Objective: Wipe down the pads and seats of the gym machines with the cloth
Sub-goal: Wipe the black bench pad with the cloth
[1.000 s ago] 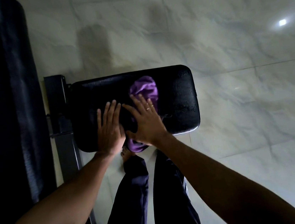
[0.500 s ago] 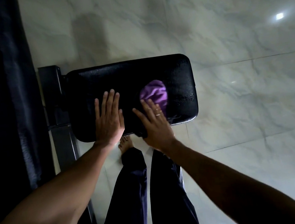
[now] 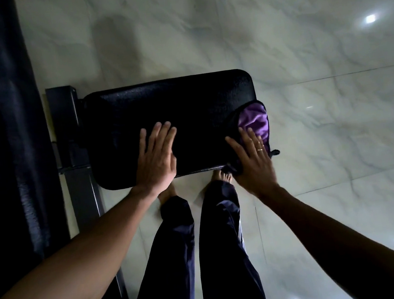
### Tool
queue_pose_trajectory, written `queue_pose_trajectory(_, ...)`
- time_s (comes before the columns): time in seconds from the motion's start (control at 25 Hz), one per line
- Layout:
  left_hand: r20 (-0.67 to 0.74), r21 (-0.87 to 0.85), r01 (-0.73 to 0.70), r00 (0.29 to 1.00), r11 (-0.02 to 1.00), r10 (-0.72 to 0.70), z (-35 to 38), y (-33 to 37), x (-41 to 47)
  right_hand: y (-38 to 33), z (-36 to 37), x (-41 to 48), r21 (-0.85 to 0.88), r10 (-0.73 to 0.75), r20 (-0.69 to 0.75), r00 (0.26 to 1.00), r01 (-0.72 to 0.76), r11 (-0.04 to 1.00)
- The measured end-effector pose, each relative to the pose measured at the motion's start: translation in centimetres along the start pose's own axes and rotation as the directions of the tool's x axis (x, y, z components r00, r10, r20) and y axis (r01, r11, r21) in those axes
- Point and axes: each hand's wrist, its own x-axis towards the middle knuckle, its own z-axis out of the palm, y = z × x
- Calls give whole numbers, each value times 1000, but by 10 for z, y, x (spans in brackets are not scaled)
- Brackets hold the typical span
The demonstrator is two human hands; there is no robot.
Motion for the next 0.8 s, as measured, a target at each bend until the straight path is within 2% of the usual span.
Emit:
queue_pose_trajectory(0.08, 6, -8, -32, 999, 999, 32, 2, 10, 6, -21, 1, 12, 74, -59, 50, 997, 56, 996)
queue_pose_trajectory(0.12, 6, -4, -15, 1000, 1000, 15, 2, 12, 9, -35, 4, 20, 106, -134, 67, 989, 127, 986)
queue_pose_trajectory(0.2, 5, 12, 7, 1000, 1000, -7, 6, 17, 13, -48, 5, 38, 146, -300, 124, 946, 282, 948)
queue_pose_trajectory(0.28, 11, 31, 9, 1000, 999, -10, 9, 21, 15, -37, -2, 58, 143, -363, 180, 914, 341, 929)
queue_pose_trajectory(0.36, 23, 48, 15, 1000, 999, -16, 10, 24, 18, -21, -14, 74, 153, -301, 170, 938, 277, 949)
queue_pose_trajectory(0.48, 20, 27, 7, 1000, 1000, -7, 8, 34, 29, 4, -28, 73, 220, -35, 126, 991, 7, 975)
queue_pose_trajectory(0.52, 18, 24, -10, 1000, 1000, 10, 9, 36, 35, 7, -30, 66, 247, 90, 122, 988, -118, 962)
queue_pose_trajectory(0.6, 26, 15, -49, 998, 999, 49, 13, 40, 49, 0, -28, 47, 313, 345, 125, 930, -367, 876)
queue_pose_trajectory(0.64, 33, 12, -60, 998, 998, 60, 14, 42, 57, -9, -25, 41, 338, 416, 125, 901, -432, 836)
queue_pose_trajectory(0.72, 51, 8, -67, 996, 998, 67, 16, 45, 69, -28, -17, 41, 316, 382, 100, 919, -393, 863)
queue_pose_trajectory(0.8, 63, 14, -92, 994, 996, 91, 19, 44, 79, -29, -16, 63, 286, 215, 99, 972, -234, 929)
